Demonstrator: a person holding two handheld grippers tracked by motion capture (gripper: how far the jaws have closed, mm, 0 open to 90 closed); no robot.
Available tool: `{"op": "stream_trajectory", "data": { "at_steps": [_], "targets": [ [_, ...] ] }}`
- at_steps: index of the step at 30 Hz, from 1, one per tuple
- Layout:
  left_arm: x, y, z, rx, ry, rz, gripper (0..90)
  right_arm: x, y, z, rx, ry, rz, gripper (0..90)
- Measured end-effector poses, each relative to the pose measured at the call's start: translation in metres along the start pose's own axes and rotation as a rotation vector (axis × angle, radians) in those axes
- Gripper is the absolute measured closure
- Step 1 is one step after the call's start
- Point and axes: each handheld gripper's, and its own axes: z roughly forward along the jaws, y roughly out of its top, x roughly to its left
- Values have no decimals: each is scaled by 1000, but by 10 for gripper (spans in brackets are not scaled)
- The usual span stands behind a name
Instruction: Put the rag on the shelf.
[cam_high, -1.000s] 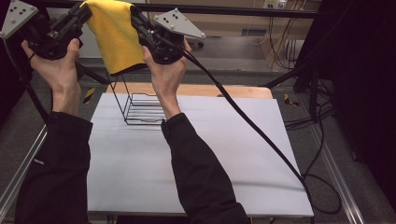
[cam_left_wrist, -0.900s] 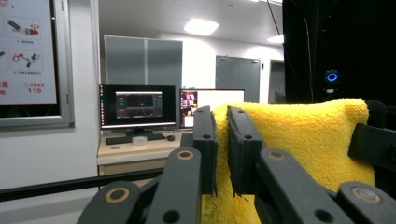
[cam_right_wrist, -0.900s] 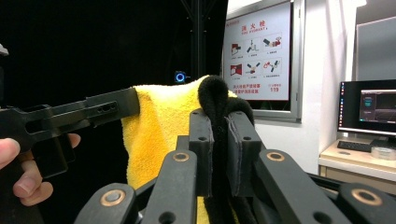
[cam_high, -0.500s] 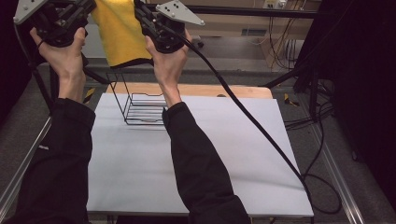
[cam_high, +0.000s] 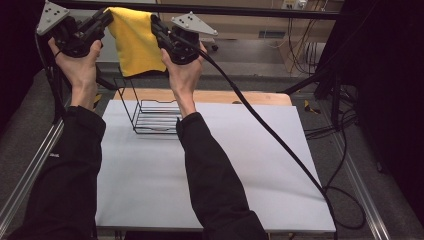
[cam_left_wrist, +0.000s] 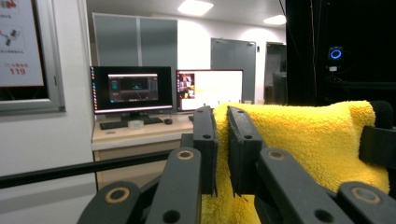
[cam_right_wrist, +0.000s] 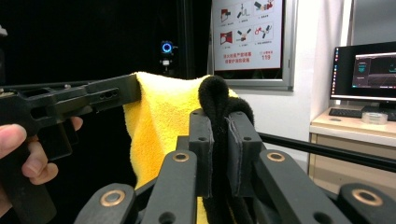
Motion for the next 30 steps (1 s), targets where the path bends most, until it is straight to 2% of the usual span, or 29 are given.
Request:
{"op": "stream_trajectory", "data": {
  "at_steps": [3, 6, 14, 18, 24, 30],
  "targets": [
    [2, -6, 3, 28, -4, 18, 826, -1, -8, 0, 12, -3, -3, 822],
    [4, -13, 4, 46, -10, 9, 826, -2, -14, 0, 25, -7, 1, 822],
    [2, -30, -1, 87, -29, 22, 826, -4, -31, -2, 55, -13, 12, 822],
    [2, -38, -3, 139, -27, 51, 826, -5, -40, -3, 76, -20, 16, 821],
    [1, -46, -10, 147, -41, 51, 826, -6, -52, -6, 86, -17, 28, 821],
    [-2, -46, -14, 151, -61, 60, 826, -4, -58, -12, 77, -18, 19, 820]
  ]
}}
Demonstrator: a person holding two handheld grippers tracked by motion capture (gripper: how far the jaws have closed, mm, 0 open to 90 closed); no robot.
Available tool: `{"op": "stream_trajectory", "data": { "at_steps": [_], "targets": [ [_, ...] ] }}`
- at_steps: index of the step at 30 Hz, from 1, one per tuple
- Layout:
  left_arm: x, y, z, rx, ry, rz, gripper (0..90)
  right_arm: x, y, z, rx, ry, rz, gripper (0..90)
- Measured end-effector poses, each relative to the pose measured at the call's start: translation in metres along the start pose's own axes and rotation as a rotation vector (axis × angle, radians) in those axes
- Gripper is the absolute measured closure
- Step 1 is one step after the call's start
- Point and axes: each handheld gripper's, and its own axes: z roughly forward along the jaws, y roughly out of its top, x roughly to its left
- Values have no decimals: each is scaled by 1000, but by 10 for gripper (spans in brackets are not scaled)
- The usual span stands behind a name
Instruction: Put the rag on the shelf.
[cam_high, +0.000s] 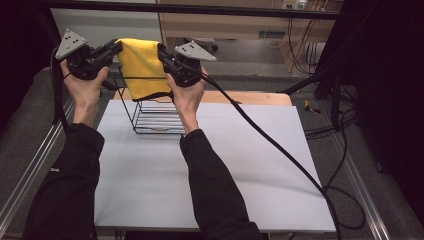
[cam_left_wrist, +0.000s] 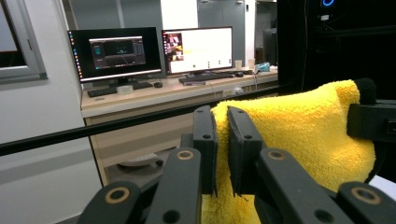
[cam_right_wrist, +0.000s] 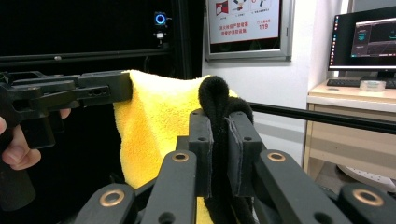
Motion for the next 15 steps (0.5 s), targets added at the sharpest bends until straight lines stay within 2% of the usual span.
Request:
{"op": "stream_trajectory", "data": {
  "at_steps": [4, 8, 10, 15],
  "targets": [
    [-4, 0, -6, 1, -12, 31, 826, 1, -5, -5, -1, 2, -7, 818],
    [-9, -4, -16, 6, -33, 37, 826, 2, -9, -10, 4, 14, -32, 816],
    [-11, -6, -22, 24, -48, 28, 826, 4, -9, -13, 14, 18, -43, 814],
    [-16, -11, -35, 47, -68, 41, 825, 8, -12, -20, 40, 39, -77, 812]
  ]
}}
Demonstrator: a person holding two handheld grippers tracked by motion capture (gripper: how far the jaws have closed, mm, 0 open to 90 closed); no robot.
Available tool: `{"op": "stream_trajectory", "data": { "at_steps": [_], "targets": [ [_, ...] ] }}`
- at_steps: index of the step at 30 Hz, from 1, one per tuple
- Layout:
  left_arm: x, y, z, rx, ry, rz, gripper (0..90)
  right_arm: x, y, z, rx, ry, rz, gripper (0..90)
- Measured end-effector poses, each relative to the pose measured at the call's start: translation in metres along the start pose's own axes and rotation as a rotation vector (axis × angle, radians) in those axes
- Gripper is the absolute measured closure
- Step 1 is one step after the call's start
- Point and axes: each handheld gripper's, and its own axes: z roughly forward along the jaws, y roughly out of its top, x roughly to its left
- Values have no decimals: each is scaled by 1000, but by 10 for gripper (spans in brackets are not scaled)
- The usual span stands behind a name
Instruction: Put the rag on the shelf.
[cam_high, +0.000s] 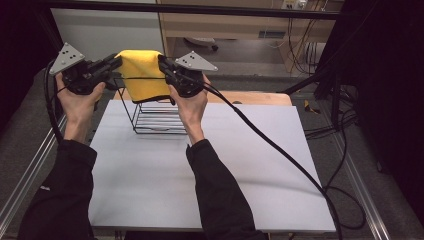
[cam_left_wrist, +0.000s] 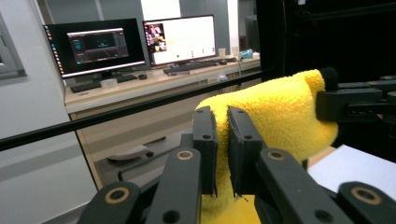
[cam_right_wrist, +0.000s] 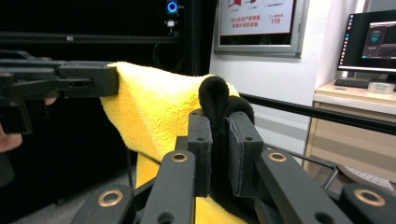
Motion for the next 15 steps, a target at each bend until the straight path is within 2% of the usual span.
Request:
{"op": "stream_trajectory", "data": {
  "at_steps": [6, 7, 15],
  "targets": [
    [-10, -9, -8, 31, 1, 10, 824, 6, -7, -5, 34, 15, -29, 812],
    [-11, -12, -10, 31, -3, 6, 824, 7, -9, -7, 46, 18, -45, 811],
    [-20, -31, -16, 71, -1, 2, 820, 12, -18, -10, 82, 32, -62, 810]
  ]
}}
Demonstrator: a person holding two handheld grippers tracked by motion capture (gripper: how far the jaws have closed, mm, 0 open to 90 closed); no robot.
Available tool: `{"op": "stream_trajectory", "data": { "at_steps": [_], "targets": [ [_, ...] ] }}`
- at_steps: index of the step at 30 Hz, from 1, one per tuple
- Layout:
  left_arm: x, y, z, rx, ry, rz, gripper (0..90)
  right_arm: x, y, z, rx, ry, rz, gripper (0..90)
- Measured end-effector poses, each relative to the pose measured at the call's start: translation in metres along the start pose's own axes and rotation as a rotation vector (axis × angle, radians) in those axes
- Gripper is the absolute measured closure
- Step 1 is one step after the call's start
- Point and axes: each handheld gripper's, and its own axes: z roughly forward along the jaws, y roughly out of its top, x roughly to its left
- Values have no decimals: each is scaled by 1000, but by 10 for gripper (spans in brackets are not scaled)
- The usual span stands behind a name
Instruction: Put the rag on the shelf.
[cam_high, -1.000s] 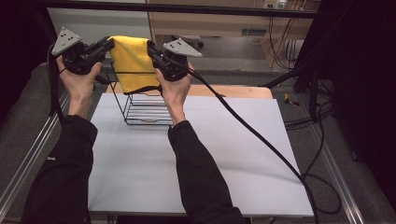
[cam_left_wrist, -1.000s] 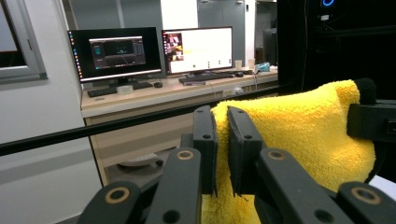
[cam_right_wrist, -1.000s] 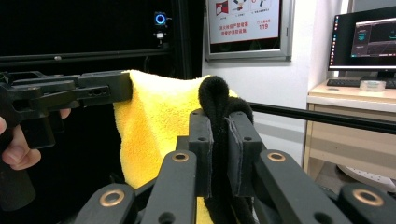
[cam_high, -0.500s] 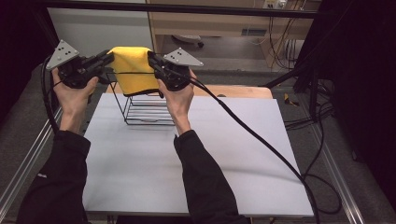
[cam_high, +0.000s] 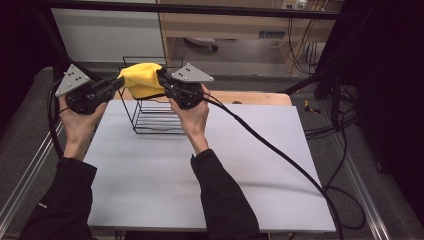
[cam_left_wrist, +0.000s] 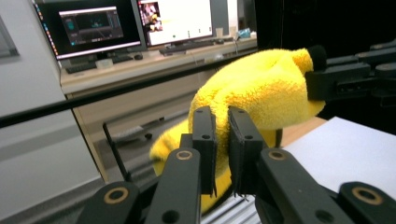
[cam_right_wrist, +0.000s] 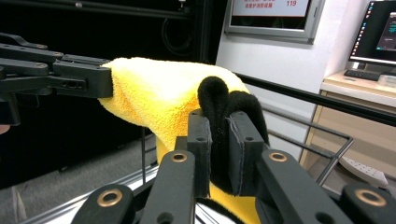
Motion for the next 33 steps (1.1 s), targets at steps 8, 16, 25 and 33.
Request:
{"op": "stream_trajectory", "data": {
  "at_steps": [8, 16, 25, 33],
  "targets": [
    [1, 2, -4, 61, -25, -44, 783, -1, -4, 0, 46, 26, 2, 810],
    [13, 36, -8, 77, 18, -159, 724, -3, -4, -1, 81, 47, -18, 806],
    [6, 30, 17, 205, -34, -184, 899, -3, -7, -2, 102, 59, -31, 792],
    [2, 11, 23, 237, -56, -171, 900, -1, -7, -5, 147, 97, -32, 612]
  ]
}}
